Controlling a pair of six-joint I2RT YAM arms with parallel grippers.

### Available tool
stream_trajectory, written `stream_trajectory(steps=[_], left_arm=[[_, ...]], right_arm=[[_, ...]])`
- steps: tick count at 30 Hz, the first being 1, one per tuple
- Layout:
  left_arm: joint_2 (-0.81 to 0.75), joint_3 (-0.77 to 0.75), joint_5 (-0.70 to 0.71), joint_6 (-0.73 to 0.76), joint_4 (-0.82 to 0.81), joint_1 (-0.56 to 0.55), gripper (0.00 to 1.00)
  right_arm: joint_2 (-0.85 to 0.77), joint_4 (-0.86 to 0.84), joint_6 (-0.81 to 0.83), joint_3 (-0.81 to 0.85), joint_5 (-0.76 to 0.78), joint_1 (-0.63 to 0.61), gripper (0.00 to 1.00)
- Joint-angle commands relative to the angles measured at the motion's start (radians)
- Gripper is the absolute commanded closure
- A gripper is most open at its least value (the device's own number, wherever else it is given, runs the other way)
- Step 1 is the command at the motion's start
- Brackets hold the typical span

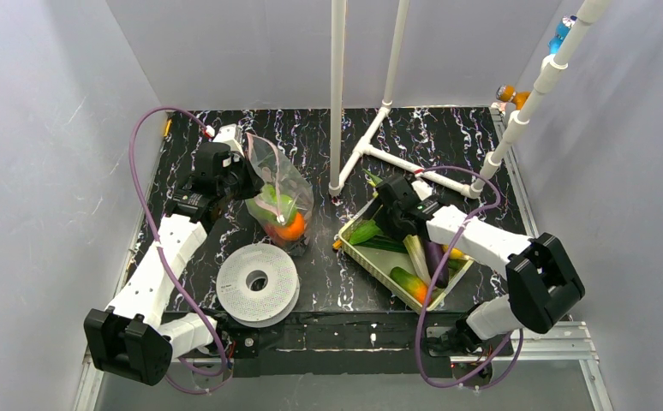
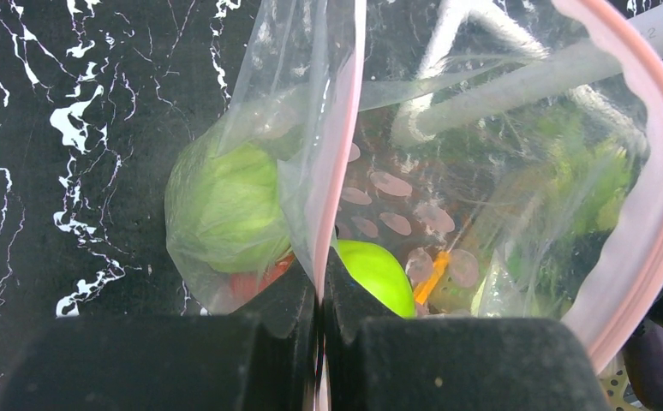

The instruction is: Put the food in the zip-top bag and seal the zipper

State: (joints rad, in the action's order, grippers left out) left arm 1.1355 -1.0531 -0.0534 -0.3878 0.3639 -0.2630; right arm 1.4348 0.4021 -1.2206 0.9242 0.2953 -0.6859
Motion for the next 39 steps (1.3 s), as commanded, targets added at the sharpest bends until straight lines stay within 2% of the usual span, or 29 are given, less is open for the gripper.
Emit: stream_trajectory(steps=[1,4,8,16,21,28,34,39], left_arm=[[-0.012,0.019,-0.009,0.014,-0.013,0.001,1.00],[-0.017,0.023,-0.008,0.017,-0.018,0.002,1.00],[-0.029,0.027,-0.002,0.023,-0.023,0.001,1.00],[-0.119,0.065,0.032,0.043,-0.065,-0.009,1.00],[-0.179,0.089,0.077,0.056,-0.097,-0.020,1.00],[-0.182,0.087,0.060,0.060,-0.099,-0.022,1.00],[-0.198,0.094,0.059,0.062,-0.109,-0.021,1.00],[-0.206,0.094,0.061,0.067,-0.110,-0.022,1.00]], right_arm=[[0.023,-0.043,-0.016,-0.026,0.041,0.008,0.26],[0.038,-0.044,-0.008,-0.026,0.032,0.008,0.36],[0.026,-0.031,0.008,-0.022,0.016,0.008,0.63],[-0.139,0.042,0.098,-0.004,0.011,-0.001,0.86],[-0.269,0.065,0.254,0.024,0.014,-0.012,0.96],[-0.295,0.084,0.565,0.287,-0.011,-0.119,0.99],[-0.147,0.035,0.810,0.604,0.063,-0.308,0.99],[0.032,-0.005,0.940,0.852,0.067,-0.383,0.99]])
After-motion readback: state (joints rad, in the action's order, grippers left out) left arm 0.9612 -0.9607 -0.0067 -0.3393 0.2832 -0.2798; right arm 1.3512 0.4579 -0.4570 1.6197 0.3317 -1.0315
